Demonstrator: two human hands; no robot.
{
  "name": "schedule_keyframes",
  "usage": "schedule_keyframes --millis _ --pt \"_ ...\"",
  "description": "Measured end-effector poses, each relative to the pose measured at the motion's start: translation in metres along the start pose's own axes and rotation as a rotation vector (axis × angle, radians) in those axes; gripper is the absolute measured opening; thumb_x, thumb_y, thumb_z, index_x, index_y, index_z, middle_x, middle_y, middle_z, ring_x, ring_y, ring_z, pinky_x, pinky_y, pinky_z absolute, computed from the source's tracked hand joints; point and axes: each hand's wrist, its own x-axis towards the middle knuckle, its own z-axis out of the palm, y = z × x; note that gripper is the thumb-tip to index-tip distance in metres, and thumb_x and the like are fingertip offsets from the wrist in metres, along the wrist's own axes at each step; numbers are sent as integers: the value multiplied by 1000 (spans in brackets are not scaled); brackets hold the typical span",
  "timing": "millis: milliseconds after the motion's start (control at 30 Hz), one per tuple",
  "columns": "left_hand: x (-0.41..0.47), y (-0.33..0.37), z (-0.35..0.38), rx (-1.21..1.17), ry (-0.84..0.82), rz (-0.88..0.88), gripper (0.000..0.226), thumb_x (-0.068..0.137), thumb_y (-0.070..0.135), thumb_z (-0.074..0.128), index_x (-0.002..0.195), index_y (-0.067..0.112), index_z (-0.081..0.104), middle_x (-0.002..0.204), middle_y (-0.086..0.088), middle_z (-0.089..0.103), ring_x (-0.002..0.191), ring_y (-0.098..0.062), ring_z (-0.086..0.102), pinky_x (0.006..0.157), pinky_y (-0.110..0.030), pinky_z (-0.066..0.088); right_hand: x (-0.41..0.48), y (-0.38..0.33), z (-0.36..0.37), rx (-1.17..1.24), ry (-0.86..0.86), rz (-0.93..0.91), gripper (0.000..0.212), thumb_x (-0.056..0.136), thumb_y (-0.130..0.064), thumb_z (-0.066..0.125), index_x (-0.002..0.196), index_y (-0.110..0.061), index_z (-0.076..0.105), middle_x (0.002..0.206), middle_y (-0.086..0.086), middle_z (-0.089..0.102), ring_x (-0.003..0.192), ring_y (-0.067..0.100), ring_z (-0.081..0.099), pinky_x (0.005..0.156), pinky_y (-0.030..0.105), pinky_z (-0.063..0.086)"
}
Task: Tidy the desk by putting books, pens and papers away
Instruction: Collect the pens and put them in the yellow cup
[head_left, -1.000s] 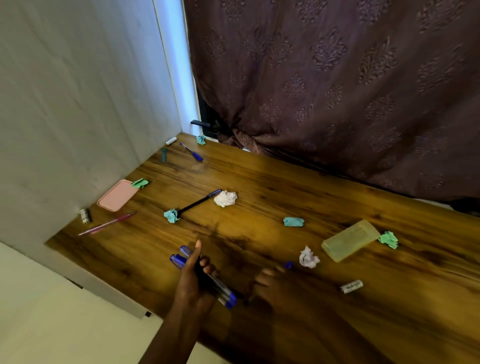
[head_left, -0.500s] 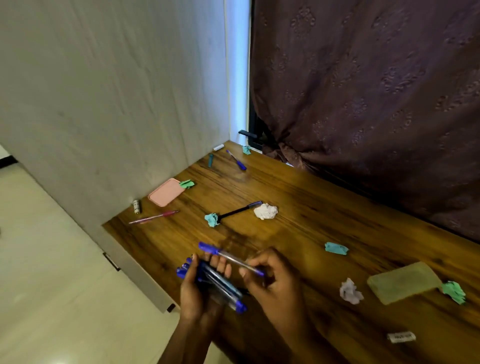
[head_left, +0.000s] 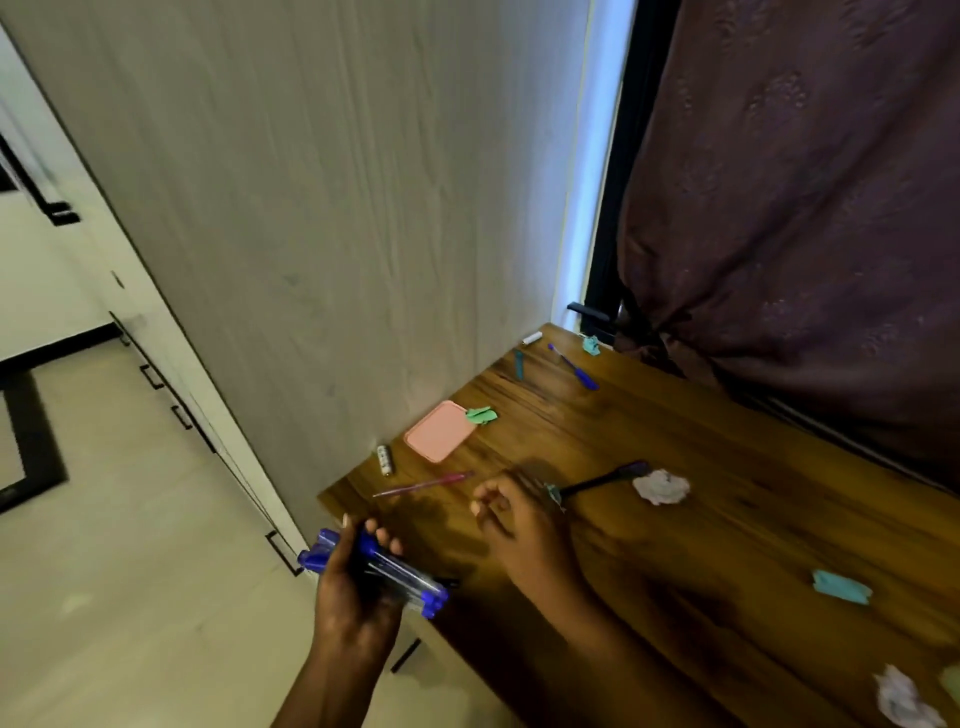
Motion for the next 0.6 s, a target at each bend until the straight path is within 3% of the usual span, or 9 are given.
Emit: schedule_keyframes --millis 100,233,300,400,467,533,600 --pt "16 24 -9 10 7 23 43 91 23 52 53 17 71 59 4 62 50 -6 61 50 -17 53 39 7 54 -194 -60 -70 16 89 -18 56 103 -17 62 108 3 62 107 17 53 92 30 46" --pt "31 47 -19 36 13 -4 49 96 23 48 53 17 73 58 4 63 50 -6 62 50 -18 53 69 -1 101 -409 -229 -186 31 91 -18 51 121 -15 56 123 7 57 121 25 45 99 34 35" --pt "36 54 -22 52 14 -21 49 95 23 49 53 16 73 57 4 64 50 -7 62 50 -18 53 73 -5 113 -545 -279 -264 31 91 -21 50 121 -16 55 121 6 59 118 25 46 97 37 35" --pt "40 62 -23 76 1 -46 50 96 22 47 53 15 73 56 4 63 49 -7 62 50 -18 53 72 -6 120 -650 -263 -323 26 84 -25 48 106 -22 63 101 0 66 99 23 59 82 34 46" --pt "44 65 -23 82 1 -70 45 95 21 48 58 15 73 57 3 62 49 -7 61 50 -18 53 70 -5 118 -665 -325 -374 32 86 -21 42 112 -20 61 111 2 63 108 25 54 89 37 44" --pt "46 67 -23 92 -18 -123 27 93 20 50 77 14 70 63 2 63 51 -8 62 51 -19 54 67 -6 111 -619 -369 -414 39 85 -11 55 124 -17 55 127 6 54 121 26 44 97 41 40" --pt "50 67 -23 102 -50 -183 13 91 19 53 90 15 65 69 2 65 55 -9 63 53 -21 55 61 -11 101 -522 -185 -468 45 73 -10 71 115 -23 61 116 1 59 109 20 53 87 32 52"
